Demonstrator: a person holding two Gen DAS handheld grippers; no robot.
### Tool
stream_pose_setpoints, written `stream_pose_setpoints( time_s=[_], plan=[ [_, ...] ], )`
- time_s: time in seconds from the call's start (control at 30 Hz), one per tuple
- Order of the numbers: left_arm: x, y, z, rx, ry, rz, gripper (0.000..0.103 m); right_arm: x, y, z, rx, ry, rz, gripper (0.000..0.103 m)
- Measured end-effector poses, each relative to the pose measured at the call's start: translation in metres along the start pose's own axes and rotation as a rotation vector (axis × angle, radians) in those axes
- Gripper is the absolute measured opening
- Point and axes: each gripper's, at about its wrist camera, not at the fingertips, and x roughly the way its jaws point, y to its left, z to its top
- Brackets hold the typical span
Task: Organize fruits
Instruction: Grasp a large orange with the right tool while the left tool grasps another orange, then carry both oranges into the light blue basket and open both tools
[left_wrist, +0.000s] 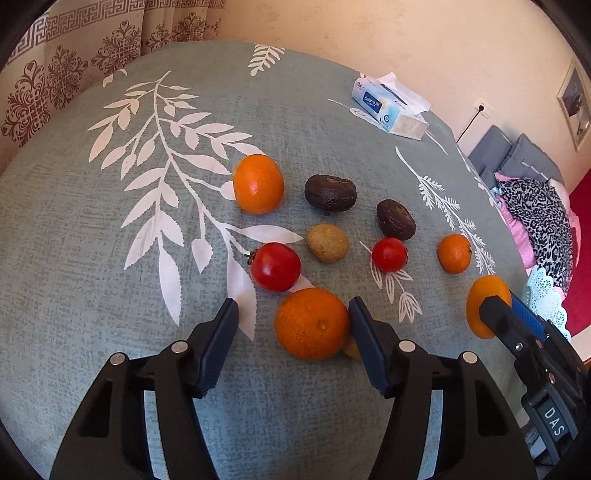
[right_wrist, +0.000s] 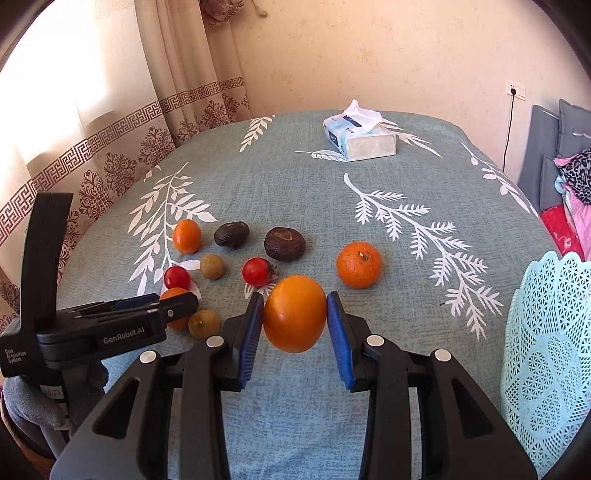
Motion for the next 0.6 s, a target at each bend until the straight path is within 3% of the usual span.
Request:
stream_pose_setpoints(
  time_s=[0.17, 0.3, 0.6],
  plan=[
    [-0.004, -0.006, -0.009, 0.052, -0.013, 0.031, 0.058, -0.001, 0.0, 0.0, 0.002, -0.005, 0.0, 0.036],
    [-0.001, -0.014, -0.009, 0.076, -0.01, 0.029, 0.04, -0.003, 0.002, 0.0, -0.001, -0.008, 0.002, 0.036],
    [-0.014, -0.025, -0.011, 0.103, -0.044, 0.038, 0.039, -0.014, -0.002, 0.001, 0.009, -0.031, -0.008, 0.036]
  ],
)
